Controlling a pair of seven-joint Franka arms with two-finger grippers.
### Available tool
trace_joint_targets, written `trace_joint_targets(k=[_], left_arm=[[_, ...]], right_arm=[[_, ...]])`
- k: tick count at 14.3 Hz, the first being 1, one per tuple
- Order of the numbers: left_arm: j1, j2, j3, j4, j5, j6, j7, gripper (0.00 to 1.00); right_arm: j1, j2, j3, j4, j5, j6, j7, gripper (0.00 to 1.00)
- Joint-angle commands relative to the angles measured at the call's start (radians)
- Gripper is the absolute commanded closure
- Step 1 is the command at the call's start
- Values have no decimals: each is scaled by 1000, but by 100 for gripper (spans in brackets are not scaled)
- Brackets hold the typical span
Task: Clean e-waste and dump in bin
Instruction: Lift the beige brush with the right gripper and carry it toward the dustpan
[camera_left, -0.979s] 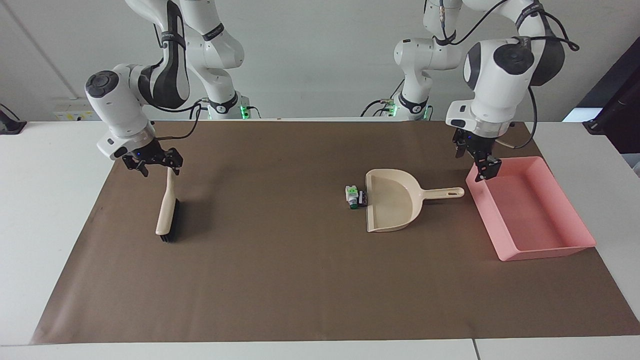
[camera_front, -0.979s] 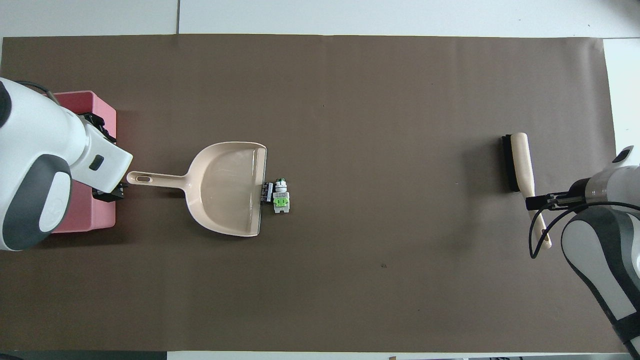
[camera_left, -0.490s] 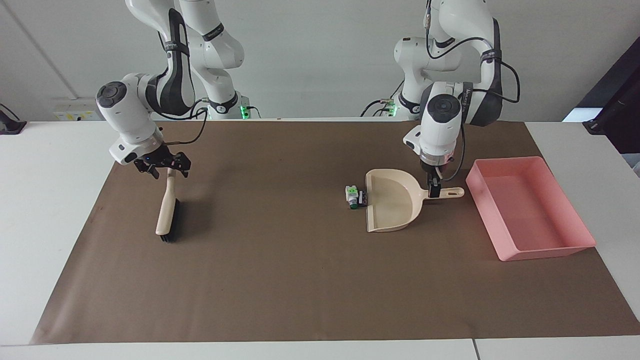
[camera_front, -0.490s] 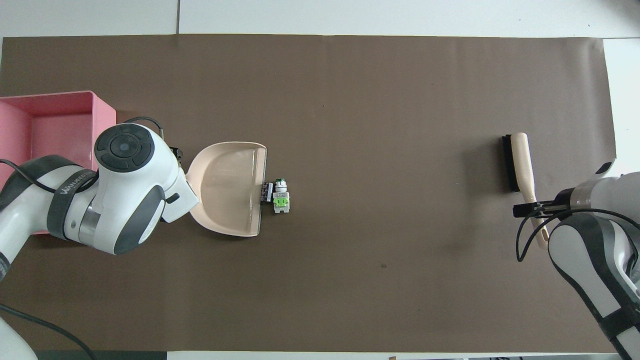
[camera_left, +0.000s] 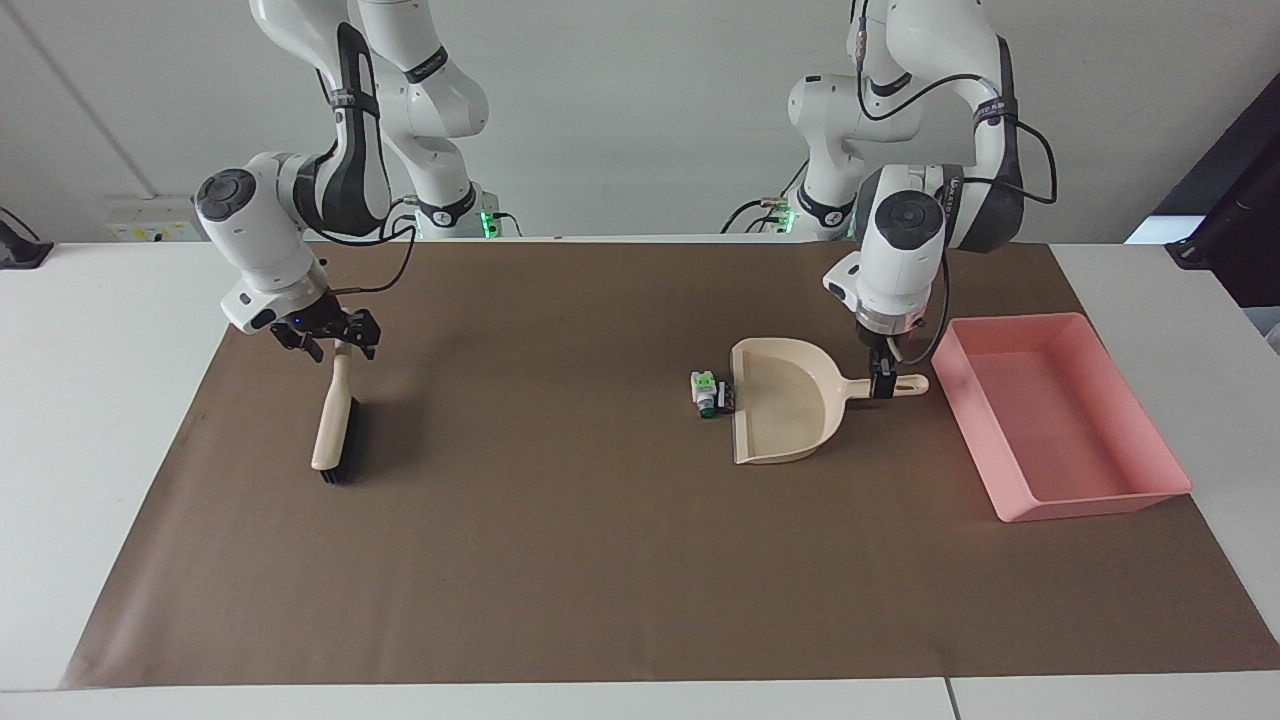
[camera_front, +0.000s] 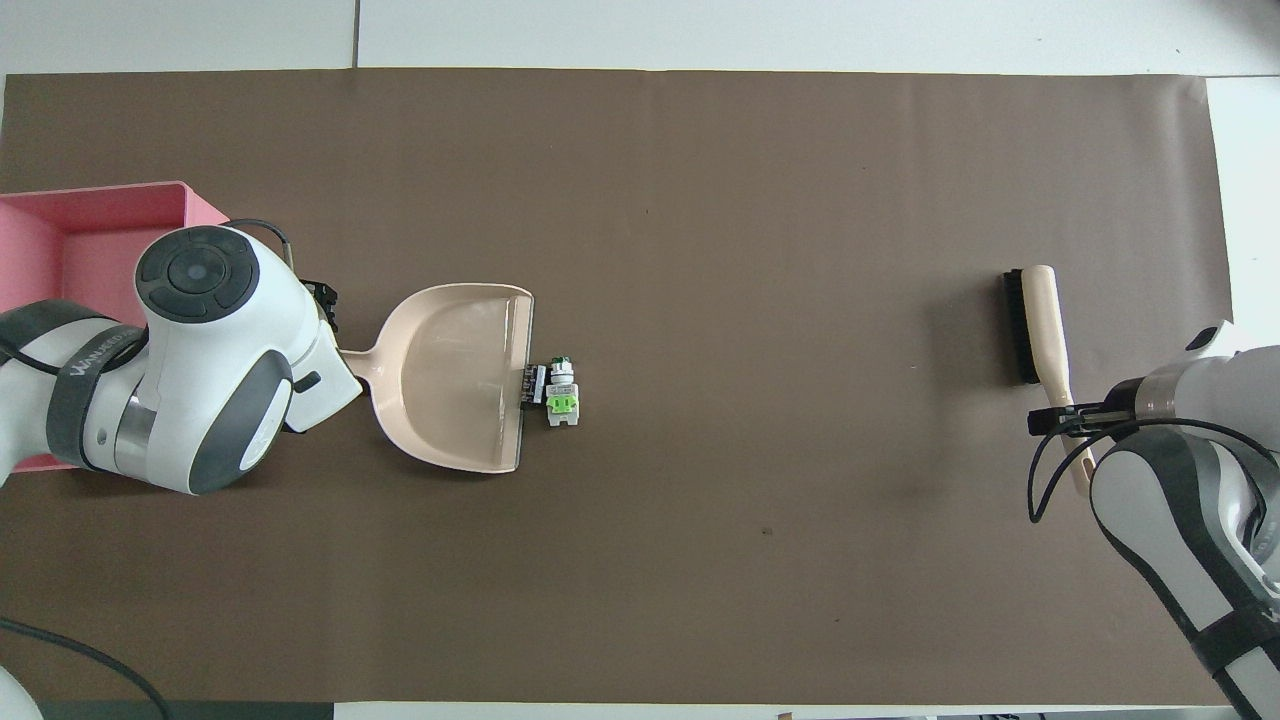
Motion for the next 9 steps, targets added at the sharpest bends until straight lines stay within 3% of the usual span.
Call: trace_joint_targets(k=[1, 4, 9], left_arm=[[0, -3, 2, 6, -15, 47, -9, 1], [6, -4, 0, -14, -15, 86, -89, 2], [-6, -6, 2, -117, -11, 211, -149, 1]], right_arm=[[-12, -8, 8, -16, 14, 20, -31, 47], [-7, -5, 8, -6, 14, 10, -17, 97], [-3, 9, 21, 62, 14, -66, 23, 100]])
